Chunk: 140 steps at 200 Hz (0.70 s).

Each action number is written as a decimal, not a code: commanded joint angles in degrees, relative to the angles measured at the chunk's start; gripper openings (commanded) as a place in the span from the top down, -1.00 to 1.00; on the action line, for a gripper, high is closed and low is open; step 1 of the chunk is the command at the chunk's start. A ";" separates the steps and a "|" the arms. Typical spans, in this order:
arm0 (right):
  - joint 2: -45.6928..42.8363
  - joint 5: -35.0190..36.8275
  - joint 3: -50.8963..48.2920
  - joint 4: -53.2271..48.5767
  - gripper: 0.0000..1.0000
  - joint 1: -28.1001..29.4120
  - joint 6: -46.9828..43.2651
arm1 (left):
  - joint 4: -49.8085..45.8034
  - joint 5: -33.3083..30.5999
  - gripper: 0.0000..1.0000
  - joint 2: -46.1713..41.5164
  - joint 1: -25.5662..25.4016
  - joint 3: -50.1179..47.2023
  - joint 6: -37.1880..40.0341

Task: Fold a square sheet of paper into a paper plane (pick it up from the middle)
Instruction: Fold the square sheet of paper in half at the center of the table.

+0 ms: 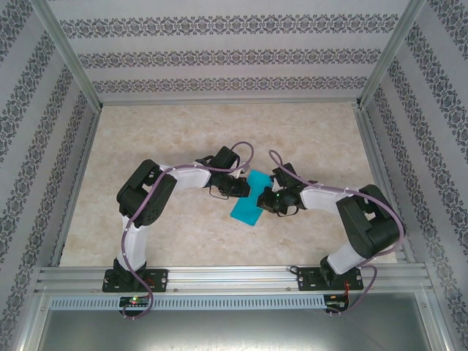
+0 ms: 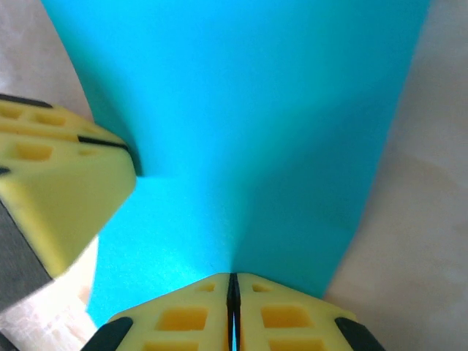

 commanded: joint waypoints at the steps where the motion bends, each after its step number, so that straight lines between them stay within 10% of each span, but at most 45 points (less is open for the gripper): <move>1: -2.18 2.45 -2.54 -8.39 0.78 0.57 -1.62 | -7.19 -5.96 0.70 3.68 -0.66 -1.26 1.88; 57: -12.89 -1.33 -2.82 1.77 0.83 -1.27 5.25 | -7.16 -5.87 0.70 3.36 -0.66 -1.69 1.77; 140: 1.80 -3.54 1.35 2.95 0.91 2.96 2.85 | -7.54 -6.00 0.69 3.53 -0.75 -1.51 2.11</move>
